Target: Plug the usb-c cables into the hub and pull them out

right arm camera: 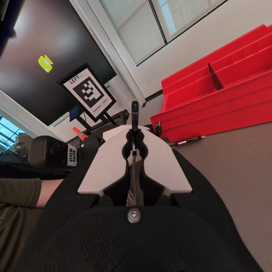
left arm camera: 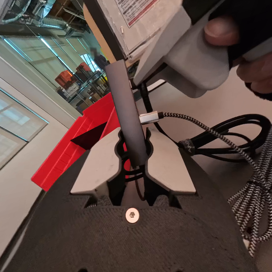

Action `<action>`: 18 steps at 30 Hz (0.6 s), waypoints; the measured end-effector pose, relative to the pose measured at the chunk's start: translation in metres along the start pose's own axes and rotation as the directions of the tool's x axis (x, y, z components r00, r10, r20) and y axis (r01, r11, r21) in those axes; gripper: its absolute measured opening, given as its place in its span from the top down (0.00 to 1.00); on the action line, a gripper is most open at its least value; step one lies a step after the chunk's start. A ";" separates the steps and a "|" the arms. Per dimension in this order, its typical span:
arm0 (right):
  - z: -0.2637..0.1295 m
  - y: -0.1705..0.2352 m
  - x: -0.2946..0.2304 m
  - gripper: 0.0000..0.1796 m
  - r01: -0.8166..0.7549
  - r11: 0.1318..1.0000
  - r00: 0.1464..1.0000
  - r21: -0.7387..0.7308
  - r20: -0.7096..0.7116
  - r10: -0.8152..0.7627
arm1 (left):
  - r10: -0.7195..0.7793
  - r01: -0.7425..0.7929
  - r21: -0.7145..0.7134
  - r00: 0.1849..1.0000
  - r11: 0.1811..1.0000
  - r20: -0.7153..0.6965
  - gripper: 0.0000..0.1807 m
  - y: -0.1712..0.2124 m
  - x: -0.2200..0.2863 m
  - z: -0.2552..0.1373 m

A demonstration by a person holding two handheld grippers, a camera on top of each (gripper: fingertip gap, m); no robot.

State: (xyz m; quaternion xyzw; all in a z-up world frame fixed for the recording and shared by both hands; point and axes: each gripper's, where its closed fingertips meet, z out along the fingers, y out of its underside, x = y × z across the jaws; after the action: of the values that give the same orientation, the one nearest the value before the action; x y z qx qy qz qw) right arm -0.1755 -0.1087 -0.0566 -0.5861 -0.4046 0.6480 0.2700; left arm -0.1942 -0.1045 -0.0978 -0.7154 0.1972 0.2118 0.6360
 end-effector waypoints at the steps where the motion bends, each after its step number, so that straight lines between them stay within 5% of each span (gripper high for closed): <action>1: 0.000 -0.002 -0.001 0.96 -0.005 1.000 1.000 0.006 0.016 0.005 | -0.016 0.016 0.018 1.000 1.000 0.003 0.85 -0.002 -0.001 0.000; 9: -0.012 -0.007 0.000 0.95 0.054 0.997 0.998 -0.049 0.032 -0.053 | -0.183 0.224 0.121 0.942 0.967 -0.280 0.83 -0.015 0.007 -0.030; 15: -0.007 0.007 -0.012 0.96 0.191 0.970 0.979 -0.148 0.097 -0.178 | -0.551 0.672 -0.031 0.578 0.740 -0.602 0.91 -0.036 -0.029 -0.055; 18: -0.003 0.013 -0.017 0.95 0.229 0.958 0.971 -0.174 0.118 -0.210 | -0.550 0.649 -0.073 0.573 0.757 -0.607 0.93 -0.029 -0.030 -0.045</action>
State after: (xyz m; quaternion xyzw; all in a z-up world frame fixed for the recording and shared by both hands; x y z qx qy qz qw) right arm -0.1681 -0.1292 -0.0585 -0.5278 -0.5389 0.6011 0.2641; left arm -0.2007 -0.1453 -0.0532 -0.7151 0.1473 -0.2685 0.6284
